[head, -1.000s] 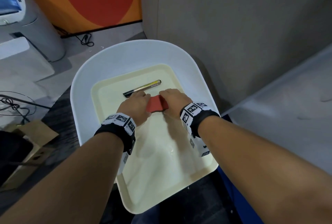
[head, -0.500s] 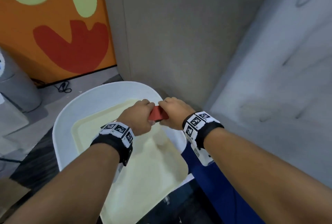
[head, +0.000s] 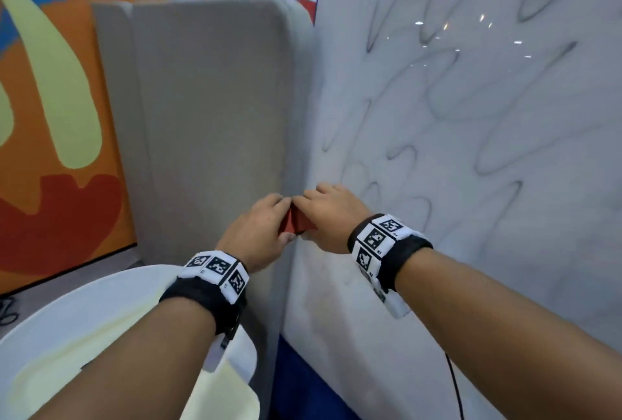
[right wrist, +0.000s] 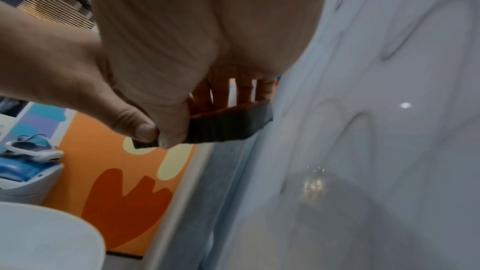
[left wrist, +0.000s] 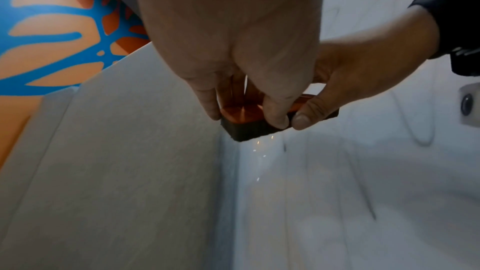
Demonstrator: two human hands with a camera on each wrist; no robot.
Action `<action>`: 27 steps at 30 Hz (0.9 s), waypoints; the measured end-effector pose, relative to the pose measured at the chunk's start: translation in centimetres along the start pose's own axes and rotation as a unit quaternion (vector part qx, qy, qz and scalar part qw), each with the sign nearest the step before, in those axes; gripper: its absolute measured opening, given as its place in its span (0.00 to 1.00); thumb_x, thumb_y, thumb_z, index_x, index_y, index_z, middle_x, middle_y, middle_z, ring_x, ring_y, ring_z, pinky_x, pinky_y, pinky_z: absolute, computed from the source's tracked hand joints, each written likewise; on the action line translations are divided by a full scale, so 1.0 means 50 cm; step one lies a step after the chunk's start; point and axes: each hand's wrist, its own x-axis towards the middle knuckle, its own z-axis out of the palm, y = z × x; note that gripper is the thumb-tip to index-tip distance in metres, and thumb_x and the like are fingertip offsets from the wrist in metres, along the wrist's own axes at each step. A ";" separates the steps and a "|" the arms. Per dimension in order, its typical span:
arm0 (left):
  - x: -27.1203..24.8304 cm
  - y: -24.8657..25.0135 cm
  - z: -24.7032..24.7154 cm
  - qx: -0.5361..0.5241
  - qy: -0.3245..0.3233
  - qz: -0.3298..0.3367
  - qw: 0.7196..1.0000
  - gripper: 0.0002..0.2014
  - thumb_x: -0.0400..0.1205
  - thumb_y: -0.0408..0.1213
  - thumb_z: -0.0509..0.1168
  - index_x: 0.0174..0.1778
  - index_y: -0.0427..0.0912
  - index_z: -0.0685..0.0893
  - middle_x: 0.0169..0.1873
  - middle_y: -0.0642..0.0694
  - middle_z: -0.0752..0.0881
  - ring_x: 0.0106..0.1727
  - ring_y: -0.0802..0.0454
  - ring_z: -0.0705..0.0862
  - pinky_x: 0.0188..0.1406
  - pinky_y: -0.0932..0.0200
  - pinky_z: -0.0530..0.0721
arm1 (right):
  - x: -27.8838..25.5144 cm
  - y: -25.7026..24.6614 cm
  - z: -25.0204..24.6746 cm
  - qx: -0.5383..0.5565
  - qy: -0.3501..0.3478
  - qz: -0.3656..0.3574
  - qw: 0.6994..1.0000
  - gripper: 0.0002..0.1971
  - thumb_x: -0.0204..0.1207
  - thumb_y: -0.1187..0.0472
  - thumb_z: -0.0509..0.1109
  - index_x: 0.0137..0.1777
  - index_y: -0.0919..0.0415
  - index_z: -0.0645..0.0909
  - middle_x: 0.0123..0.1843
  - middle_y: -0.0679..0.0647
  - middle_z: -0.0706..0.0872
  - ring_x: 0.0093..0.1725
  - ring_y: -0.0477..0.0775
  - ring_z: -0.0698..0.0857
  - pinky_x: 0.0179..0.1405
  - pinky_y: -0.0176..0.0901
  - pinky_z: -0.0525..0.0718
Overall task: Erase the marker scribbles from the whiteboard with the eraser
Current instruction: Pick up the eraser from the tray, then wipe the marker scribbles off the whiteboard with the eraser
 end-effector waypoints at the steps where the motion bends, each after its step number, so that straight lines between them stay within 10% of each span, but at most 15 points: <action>1: 0.019 0.020 -0.014 -0.006 0.021 0.012 1.000 0.25 0.80 0.44 0.70 0.73 0.46 0.73 0.67 0.51 0.75 0.67 0.47 0.77 0.56 0.47 0.81 | -0.007 0.021 -0.025 -0.022 0.012 0.004 1.000 0.25 0.77 0.47 0.70 0.70 0.55 0.73 0.62 0.52 0.81 0.61 0.60 0.78 0.57 0.52 0.72; 11: 0.211 0.143 -0.113 -0.116 0.200 0.073 0.970 0.27 0.80 0.47 0.71 0.73 0.45 0.72 0.67 0.51 0.75 0.65 0.47 0.78 0.51 0.49 0.81 | 0.000 0.181 -0.245 -0.228 0.083 0.053 0.969 0.22 0.76 0.51 0.71 0.69 0.40 0.76 0.57 0.52 0.83 0.58 0.61 0.77 0.53 0.53 0.73; 18: 0.323 0.173 -0.136 -0.159 0.140 0.058 0.976 0.49 0.80 0.60 0.66 0.87 0.41 0.45 0.86 0.46 0.52 0.86 0.49 0.53 0.83 0.50 0.59 | 0.050 0.280 -0.365 -0.318 0.151 0.140 0.925 0.21 0.81 0.47 0.66 0.73 0.39 0.71 0.66 0.55 0.78 0.65 0.62 0.74 0.59 0.55 0.71; 27: 0.413 0.169 -0.107 -0.149 0.147 0.013 0.978 0.58 0.74 0.75 0.59 0.86 0.45 0.34 0.85 0.40 0.36 0.86 0.44 0.38 0.84 0.45 0.43 | 0.108 0.350 -0.426 -0.371 0.237 0.205 0.874 0.27 0.74 0.48 0.74 0.73 0.45 0.75 0.65 0.60 0.80 0.59 0.67 0.77 0.52 0.58 0.75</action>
